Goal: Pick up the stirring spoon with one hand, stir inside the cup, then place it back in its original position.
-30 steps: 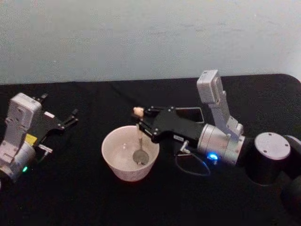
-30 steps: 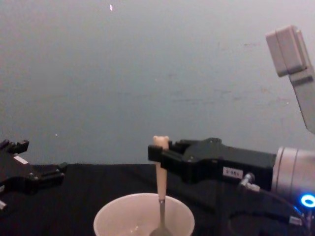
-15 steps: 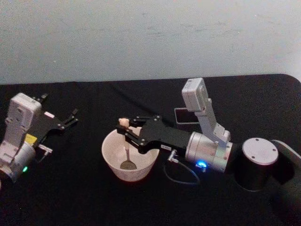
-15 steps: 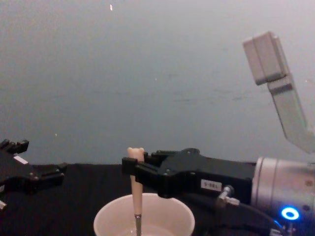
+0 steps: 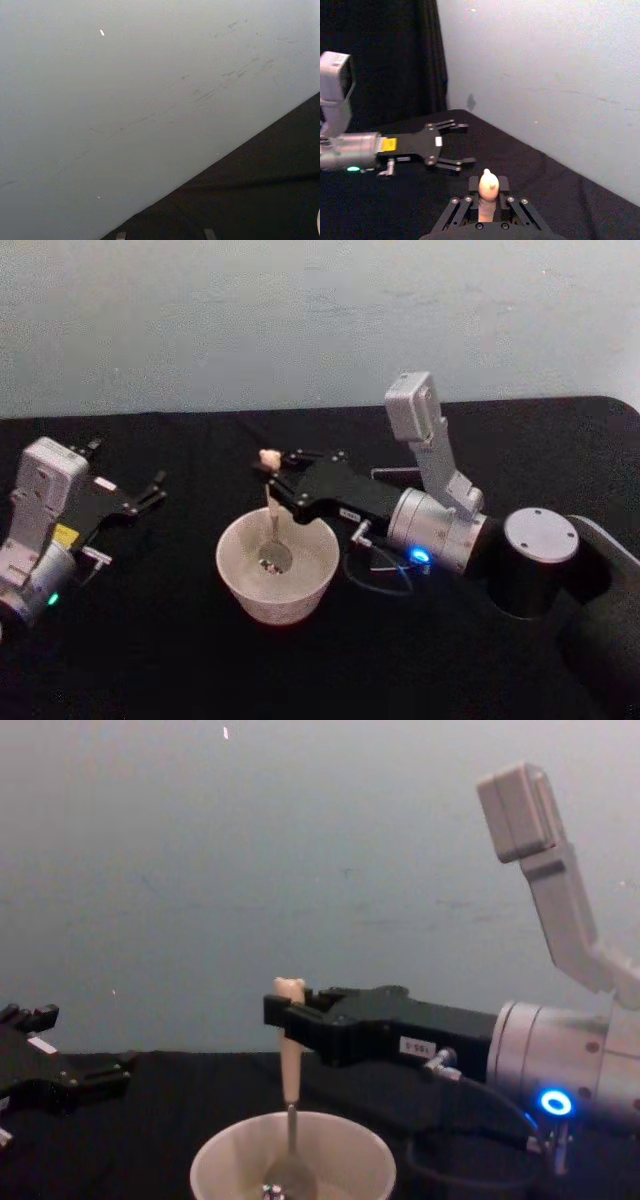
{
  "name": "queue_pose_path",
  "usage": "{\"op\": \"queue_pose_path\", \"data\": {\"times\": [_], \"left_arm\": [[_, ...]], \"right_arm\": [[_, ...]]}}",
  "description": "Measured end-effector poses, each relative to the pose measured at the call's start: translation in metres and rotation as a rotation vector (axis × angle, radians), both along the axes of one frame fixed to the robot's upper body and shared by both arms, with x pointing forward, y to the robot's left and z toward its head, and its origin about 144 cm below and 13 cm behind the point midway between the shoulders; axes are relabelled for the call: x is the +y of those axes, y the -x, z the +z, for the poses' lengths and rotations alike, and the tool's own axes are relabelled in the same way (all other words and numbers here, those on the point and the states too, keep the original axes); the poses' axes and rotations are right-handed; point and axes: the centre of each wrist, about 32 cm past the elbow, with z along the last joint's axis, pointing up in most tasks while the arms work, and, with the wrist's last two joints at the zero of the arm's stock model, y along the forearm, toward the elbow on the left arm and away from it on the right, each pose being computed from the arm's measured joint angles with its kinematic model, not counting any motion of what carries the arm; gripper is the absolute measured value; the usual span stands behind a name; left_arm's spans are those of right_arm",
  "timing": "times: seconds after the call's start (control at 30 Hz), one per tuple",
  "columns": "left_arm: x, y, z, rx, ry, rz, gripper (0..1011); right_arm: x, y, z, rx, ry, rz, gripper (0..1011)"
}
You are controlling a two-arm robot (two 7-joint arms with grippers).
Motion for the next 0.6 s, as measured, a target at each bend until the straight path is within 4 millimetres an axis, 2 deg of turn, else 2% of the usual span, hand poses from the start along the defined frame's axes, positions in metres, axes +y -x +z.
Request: {"op": "queue_pose_path", "data": {"times": [0.27,0.6], "left_arm": [[0.0,0.0,0.0,0.0,0.0,0.0,1001],[0.0,0.0,0.0,0.0,0.0,0.0,1001]], "right_arm": [[-0.011,-0.002,0.0,0.004,0.008,-0.031,215],[-0.025,0.01,0.003,0.014,0.003,-0.016,215]]}}
